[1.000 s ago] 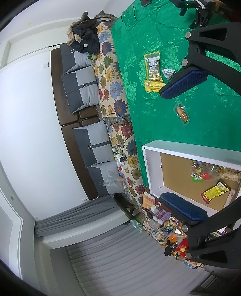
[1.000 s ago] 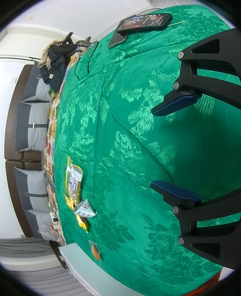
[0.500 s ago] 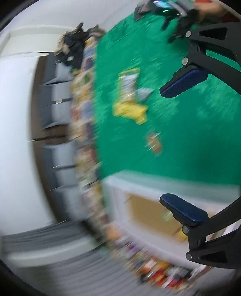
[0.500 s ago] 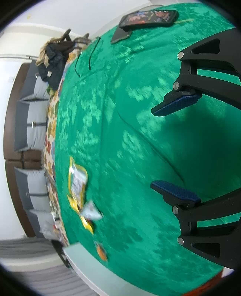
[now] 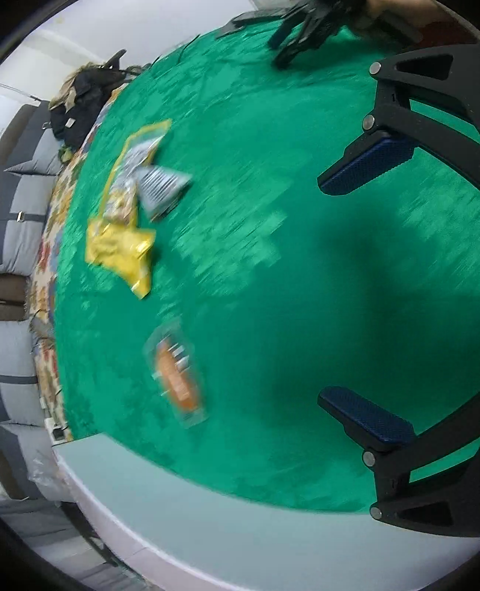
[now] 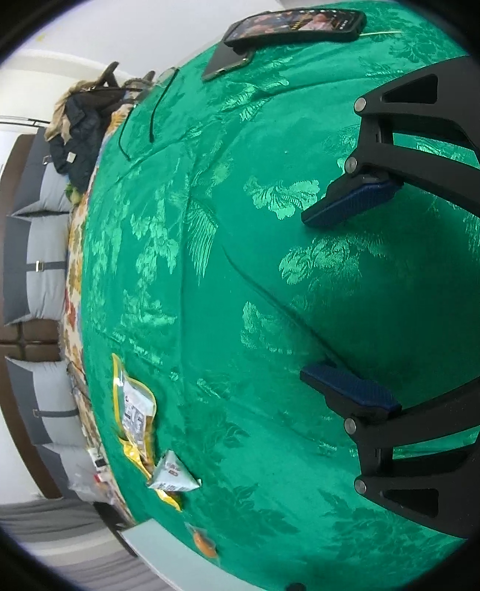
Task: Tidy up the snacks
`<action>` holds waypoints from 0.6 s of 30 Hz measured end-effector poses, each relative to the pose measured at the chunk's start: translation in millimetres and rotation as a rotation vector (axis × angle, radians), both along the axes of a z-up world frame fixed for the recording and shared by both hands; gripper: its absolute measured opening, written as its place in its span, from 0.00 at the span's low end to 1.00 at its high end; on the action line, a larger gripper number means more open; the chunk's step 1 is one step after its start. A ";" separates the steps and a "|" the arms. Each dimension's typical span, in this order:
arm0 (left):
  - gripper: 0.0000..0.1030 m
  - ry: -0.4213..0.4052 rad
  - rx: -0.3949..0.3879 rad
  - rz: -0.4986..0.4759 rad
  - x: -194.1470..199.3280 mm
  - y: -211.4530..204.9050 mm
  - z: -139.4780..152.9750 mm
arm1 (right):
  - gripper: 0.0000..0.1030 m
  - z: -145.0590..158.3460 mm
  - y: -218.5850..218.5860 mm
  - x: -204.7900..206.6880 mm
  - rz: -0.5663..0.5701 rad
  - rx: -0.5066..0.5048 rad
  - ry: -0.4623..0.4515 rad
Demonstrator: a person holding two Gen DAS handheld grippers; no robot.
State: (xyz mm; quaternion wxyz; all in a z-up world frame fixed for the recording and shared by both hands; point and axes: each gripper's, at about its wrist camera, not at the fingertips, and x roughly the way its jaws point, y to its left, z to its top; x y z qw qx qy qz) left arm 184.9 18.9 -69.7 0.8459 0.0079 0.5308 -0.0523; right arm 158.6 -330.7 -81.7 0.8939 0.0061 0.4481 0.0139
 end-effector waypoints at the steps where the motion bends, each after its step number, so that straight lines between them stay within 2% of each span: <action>1: 0.99 -0.020 0.017 0.001 10.1 6.9 1.4 | 0.79 -0.2 -0.2 -0.4 0.000 0.001 -0.002; 5: 0.99 -0.076 0.102 -0.026 65.8 30.3 1.8 | 0.82 -1.3 -1.5 -0.6 -0.003 0.003 -0.009; 11: 0.99 -0.051 0.162 -0.135 124.1 34.5 -21.4 | 0.83 -2.0 -0.5 0.3 -0.007 0.003 -0.016; 13: 0.99 -0.011 0.130 -0.164 131.3 37.1 -29.6 | 0.83 -2.2 -0.6 0.7 -0.008 0.004 -0.018; 15: 0.89 0.033 0.072 -0.199 128.8 38.4 -33.0 | 0.84 -2.3 -0.6 1.0 -0.007 0.005 -0.018; 16: 0.87 0.029 0.056 -0.216 123.5 38.6 -30.2 | 0.84 -2.4 -0.5 0.9 -0.006 0.005 -0.018; 18: 0.85 0.059 -0.028 -0.285 114.2 38.2 -26.2 | 0.84 -2.4 -0.3 1.2 -0.006 0.006 -0.018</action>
